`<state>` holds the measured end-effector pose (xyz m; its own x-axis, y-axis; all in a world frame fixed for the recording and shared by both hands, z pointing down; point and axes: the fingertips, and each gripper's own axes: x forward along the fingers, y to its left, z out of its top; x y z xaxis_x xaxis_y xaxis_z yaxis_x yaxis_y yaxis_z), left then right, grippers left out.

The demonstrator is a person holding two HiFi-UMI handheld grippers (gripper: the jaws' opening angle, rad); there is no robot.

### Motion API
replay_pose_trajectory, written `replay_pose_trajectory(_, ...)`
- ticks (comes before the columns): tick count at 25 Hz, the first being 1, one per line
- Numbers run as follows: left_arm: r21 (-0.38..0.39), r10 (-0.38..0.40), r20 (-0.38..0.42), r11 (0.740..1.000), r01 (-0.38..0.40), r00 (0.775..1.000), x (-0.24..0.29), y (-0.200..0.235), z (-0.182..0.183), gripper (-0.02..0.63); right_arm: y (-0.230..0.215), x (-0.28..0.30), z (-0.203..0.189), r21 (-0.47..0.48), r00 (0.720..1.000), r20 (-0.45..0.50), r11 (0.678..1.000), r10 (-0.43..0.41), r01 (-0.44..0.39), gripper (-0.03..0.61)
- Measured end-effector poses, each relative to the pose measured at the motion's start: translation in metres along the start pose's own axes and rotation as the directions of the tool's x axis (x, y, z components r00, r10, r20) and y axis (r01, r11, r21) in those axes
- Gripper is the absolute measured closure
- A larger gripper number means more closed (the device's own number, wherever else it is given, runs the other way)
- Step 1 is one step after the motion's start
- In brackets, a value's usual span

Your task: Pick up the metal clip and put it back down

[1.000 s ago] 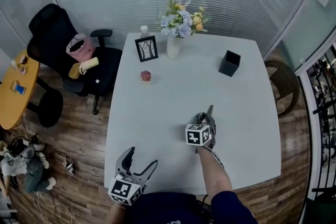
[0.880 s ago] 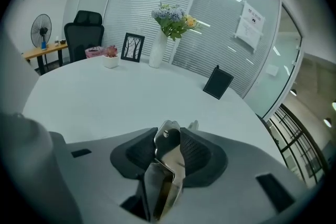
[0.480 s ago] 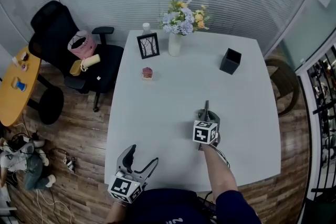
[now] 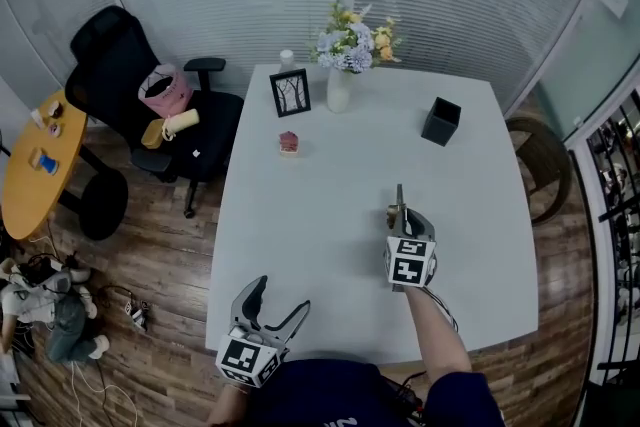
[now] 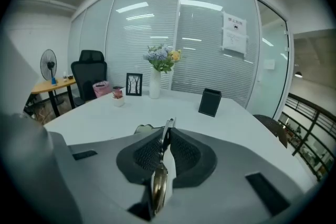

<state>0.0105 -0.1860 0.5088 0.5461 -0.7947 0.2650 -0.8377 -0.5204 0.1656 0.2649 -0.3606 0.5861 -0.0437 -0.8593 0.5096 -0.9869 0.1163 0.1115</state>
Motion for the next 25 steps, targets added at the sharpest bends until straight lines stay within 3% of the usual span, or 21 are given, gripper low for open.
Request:
replay_pose_trajectory(9, -0.012, 0.021, 0.054, 1.0, -0.02, 0.998, -0.019, 0.016, 0.006, 0.227, 0.018, -0.093, 0.046, 0.052, 0.984, 0.171, 0.997, 0.052, -0.061, 0.541)
replay_pose_trajectory(13, 0.044, 0.017, 0.066, 0.999, -0.02, 0.998, -0.018, 0.021, 0.01, 0.232, 0.029, -0.138, 0.058, 0.003, 0.971, 0.234, 0.998, 0.056, -0.058, 0.541)
replay_pose_trajectory(18, -0.019, 0.028, 0.11, 0.999, -0.026, 0.994, -0.02, 0.031, 0.015, 0.232, 0.053, -0.185, 0.046, -0.039, 0.967, 0.243, 0.997, 0.078, -0.071, 0.541)
replay_pose_trajectory(25, -0.015, 0.036, 0.114, 0.999, -0.035, 0.993, -0.023, 0.03, 0.013, 0.232, 0.097, -0.214, 0.013, -0.101, 0.961, 0.211, 0.982, 0.176, -0.158, 0.541)
